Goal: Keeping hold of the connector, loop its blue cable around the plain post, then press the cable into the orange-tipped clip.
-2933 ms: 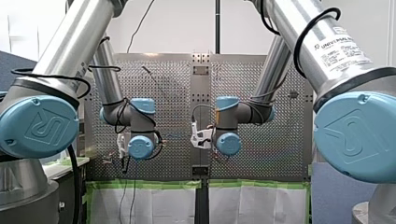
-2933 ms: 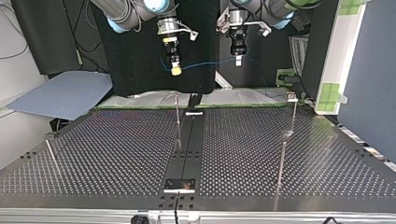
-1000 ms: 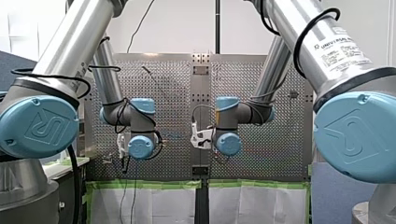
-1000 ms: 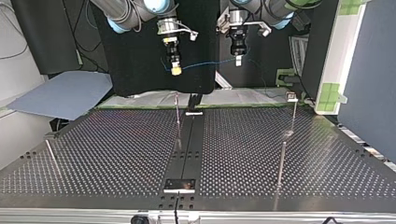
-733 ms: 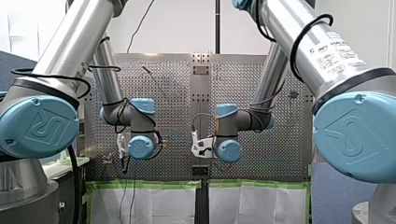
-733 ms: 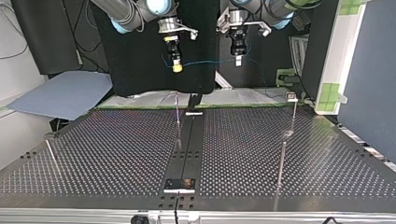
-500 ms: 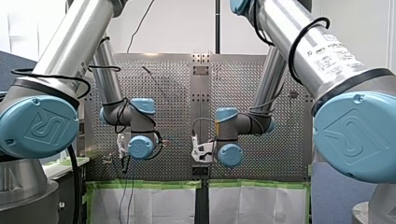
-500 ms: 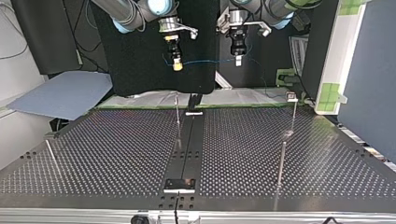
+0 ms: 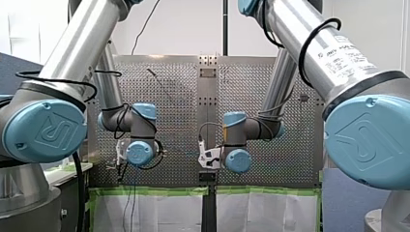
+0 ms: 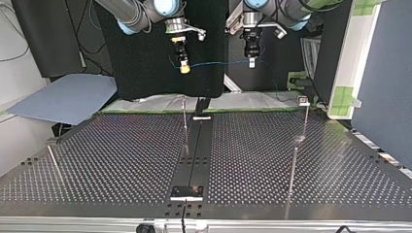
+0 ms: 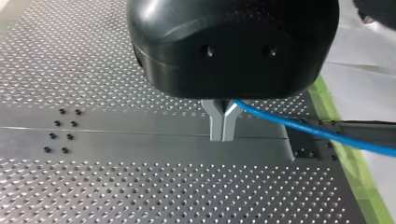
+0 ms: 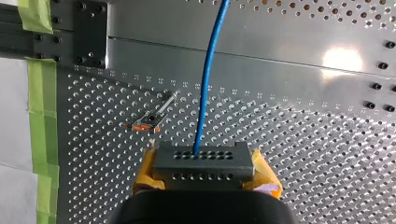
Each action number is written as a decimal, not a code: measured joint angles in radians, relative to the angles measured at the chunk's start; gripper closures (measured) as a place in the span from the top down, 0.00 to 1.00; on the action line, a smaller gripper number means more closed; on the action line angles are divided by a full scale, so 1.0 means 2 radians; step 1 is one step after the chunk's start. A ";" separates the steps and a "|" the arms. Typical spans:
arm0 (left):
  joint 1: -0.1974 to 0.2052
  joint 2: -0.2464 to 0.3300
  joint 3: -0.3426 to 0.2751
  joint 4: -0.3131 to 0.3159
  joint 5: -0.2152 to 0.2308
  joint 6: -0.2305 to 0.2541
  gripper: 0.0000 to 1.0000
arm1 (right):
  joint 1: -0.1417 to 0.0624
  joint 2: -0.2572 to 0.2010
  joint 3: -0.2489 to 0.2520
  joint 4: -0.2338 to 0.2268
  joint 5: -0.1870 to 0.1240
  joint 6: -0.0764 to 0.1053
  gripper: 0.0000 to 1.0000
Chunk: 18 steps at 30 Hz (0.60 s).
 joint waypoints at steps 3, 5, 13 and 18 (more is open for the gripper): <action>0.003 0.000 0.000 -0.004 0.010 0.002 0.00 | 0.000 0.000 0.000 0.000 0.000 0.000 0.00; 0.004 0.000 0.000 -0.004 0.013 0.002 0.00 | 0.000 0.000 0.000 0.000 0.000 0.000 0.00; 0.004 0.000 0.000 -0.005 0.015 0.003 0.00 | 0.000 0.000 0.000 0.000 0.000 0.000 0.00; 0.005 0.001 0.000 -0.006 0.016 0.003 0.00 | 0.003 0.001 -0.002 0.004 0.003 -0.004 0.00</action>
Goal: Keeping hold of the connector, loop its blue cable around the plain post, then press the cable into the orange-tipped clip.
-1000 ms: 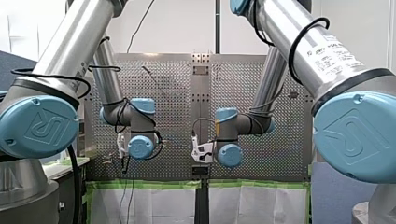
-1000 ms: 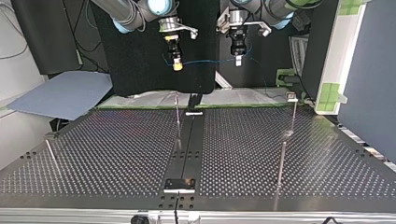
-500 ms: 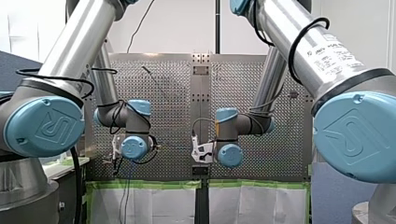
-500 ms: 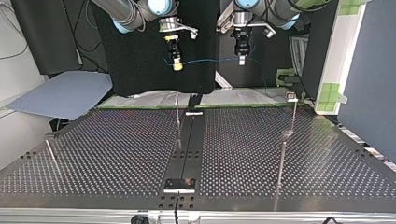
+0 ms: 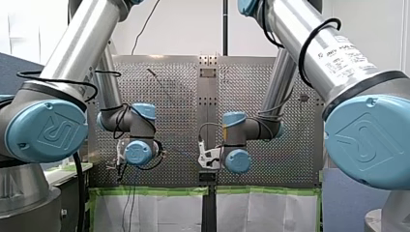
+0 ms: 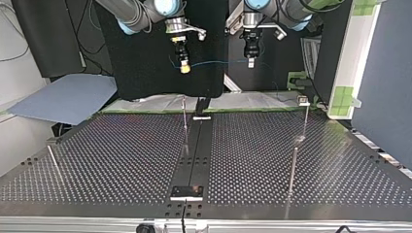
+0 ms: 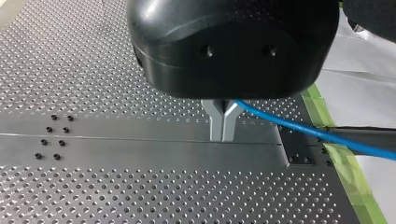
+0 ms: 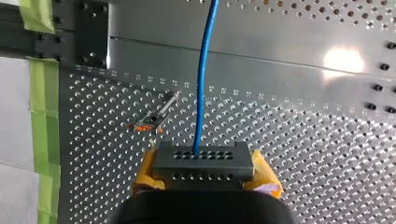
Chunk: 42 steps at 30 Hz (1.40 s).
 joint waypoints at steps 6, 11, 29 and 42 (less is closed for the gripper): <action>0.003 0.020 0.004 -0.020 0.002 -0.005 0.00 | 0.008 -0.019 -0.004 0.025 -0.004 0.003 0.00; 0.006 0.043 0.009 -0.043 0.013 -0.027 0.00 | 0.010 -0.039 0.003 0.041 -0.020 0.021 0.00; 0.010 0.128 0.071 -0.128 -0.041 -0.075 0.00 | -0.006 -0.127 -0.032 0.057 -0.067 0.099 0.00; 0.018 0.197 0.114 -0.197 -0.068 -0.084 0.00 | -0.022 -0.182 -0.100 0.126 -0.072 0.099 0.00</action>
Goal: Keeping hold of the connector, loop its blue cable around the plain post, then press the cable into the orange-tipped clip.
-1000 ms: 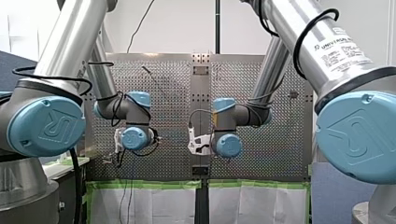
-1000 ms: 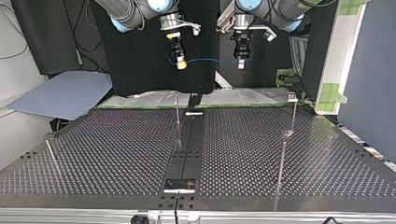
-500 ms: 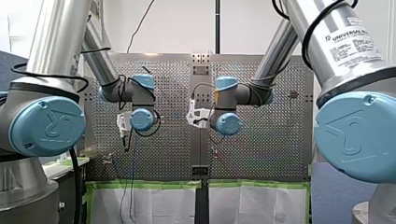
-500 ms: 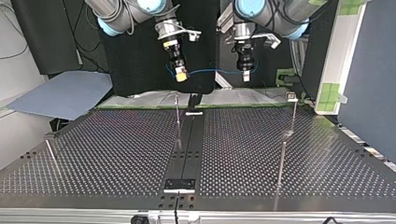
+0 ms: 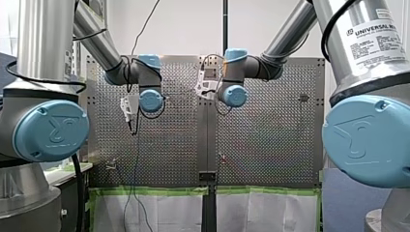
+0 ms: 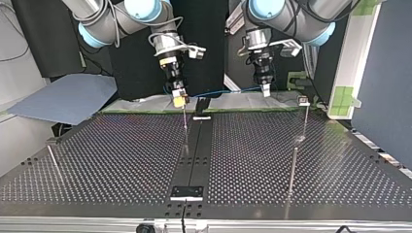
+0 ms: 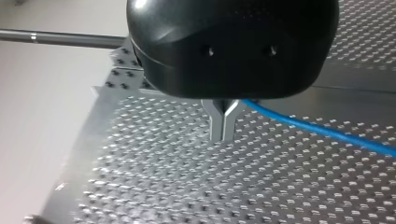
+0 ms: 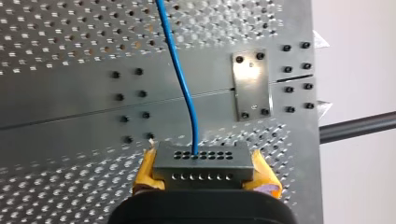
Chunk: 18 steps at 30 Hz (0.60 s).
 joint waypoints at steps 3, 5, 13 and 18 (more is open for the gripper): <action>0.003 0.014 0.010 -0.016 -0.001 -0.001 0.00 | -0.004 -0.001 -0.011 0.014 -0.004 -0.004 0.00; 0.005 0.020 0.015 -0.023 -0.003 -0.001 0.00 | -0.006 -0.001 -0.016 0.020 -0.005 -0.005 0.00; 0.018 0.042 0.035 -0.060 -0.015 -0.001 0.00 | -0.017 -0.001 -0.031 0.025 -0.028 -0.004 0.00; 0.023 0.044 0.053 -0.083 -0.014 -0.001 0.00 | -0.024 -0.001 -0.042 0.028 -0.046 -0.003 0.00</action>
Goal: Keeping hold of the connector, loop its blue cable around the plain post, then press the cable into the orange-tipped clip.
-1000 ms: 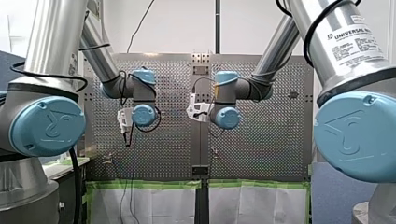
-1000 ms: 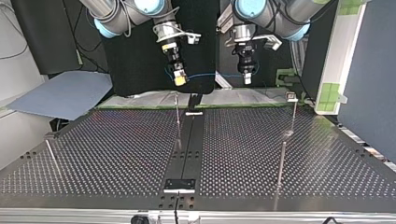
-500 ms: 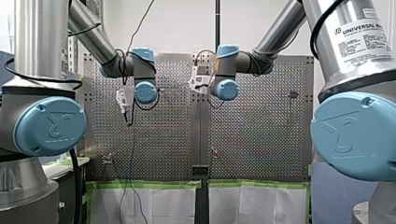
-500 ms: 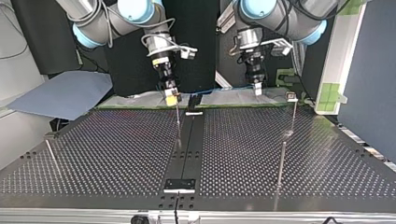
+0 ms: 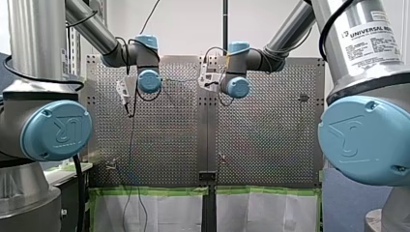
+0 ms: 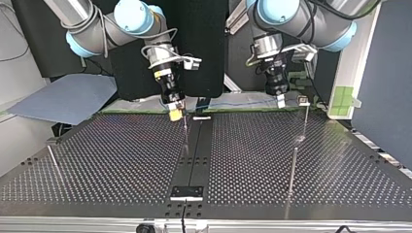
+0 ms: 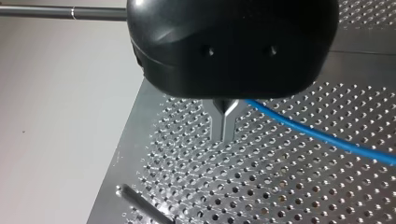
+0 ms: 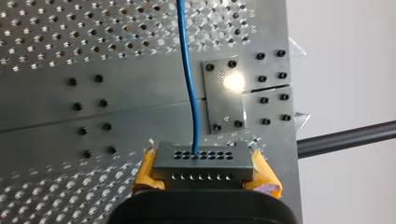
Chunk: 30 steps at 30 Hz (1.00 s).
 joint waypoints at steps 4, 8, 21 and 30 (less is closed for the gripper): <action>0.004 0.000 0.014 -0.013 0.007 0.000 0.00 | -0.005 0.000 -0.010 0.002 -0.016 0.000 0.00; 0.008 0.001 0.031 -0.025 0.012 0.000 0.00 | -0.008 0.001 -0.020 0.006 -0.025 0.001 0.00; 0.025 0.003 0.078 -0.050 0.014 -0.002 0.00 | -0.020 0.001 -0.049 0.017 -0.047 0.003 0.00; 0.045 0.003 0.101 -0.068 0.016 -0.003 0.00 | -0.027 0.003 -0.060 0.017 -0.062 0.006 0.00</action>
